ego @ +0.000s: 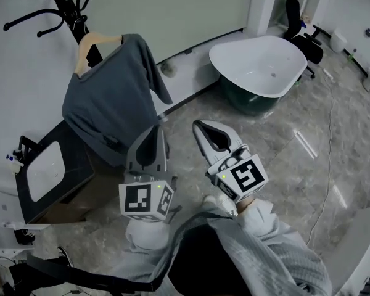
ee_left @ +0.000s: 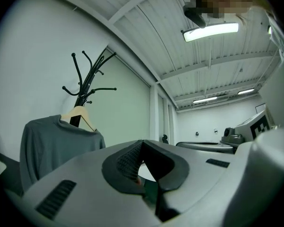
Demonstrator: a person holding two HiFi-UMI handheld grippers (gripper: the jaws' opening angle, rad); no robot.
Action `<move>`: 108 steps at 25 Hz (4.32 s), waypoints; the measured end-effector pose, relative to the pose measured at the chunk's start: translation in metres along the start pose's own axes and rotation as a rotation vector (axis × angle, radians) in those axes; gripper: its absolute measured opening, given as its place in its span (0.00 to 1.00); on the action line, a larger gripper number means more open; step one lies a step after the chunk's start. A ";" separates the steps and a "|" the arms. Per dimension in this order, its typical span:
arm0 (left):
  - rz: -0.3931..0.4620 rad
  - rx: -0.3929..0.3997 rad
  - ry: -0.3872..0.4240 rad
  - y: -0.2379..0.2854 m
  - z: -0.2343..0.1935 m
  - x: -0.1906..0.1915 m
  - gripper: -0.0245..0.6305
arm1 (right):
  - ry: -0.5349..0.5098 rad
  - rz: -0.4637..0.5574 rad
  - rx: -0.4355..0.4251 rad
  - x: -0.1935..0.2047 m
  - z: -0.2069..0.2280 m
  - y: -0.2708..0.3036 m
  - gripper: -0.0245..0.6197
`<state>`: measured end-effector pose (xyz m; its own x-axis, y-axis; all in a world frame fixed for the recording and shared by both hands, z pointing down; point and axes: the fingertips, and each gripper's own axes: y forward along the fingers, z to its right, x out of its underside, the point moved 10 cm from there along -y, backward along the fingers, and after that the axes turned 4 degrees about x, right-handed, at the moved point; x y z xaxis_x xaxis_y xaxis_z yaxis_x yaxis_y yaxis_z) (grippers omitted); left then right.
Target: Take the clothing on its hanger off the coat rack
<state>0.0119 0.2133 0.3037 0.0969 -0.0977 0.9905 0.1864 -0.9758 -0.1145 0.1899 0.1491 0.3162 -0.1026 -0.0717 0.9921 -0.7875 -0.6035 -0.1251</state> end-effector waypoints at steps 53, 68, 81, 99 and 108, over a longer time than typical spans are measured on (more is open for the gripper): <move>-0.178 -0.489 0.395 0.164 -0.294 -0.100 0.35 | -0.059 0.045 -1.230 -0.013 0.170 0.572 0.22; -0.547 -0.085 0.261 0.184 -0.372 -0.093 0.40 | -0.328 -0.262 -1.797 -0.001 0.111 0.621 0.36; -0.736 0.054 0.210 0.203 -0.390 -0.073 0.10 | -0.392 -0.423 -1.858 0.017 0.082 0.626 0.10; -0.736 0.005 0.307 0.202 -0.371 -0.088 0.09 | -0.468 -0.402 -1.754 -0.003 0.084 0.609 0.08; -0.682 0.075 0.377 0.225 -0.337 -0.124 0.09 | -0.539 -0.320 -1.676 -0.051 0.117 0.584 0.08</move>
<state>-0.2874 -0.0600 0.1805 -0.3992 0.4453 0.8015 0.1524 -0.8298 0.5369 -0.1935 -0.2921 0.1930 0.0822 -0.5580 0.8258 -0.4853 0.7013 0.5222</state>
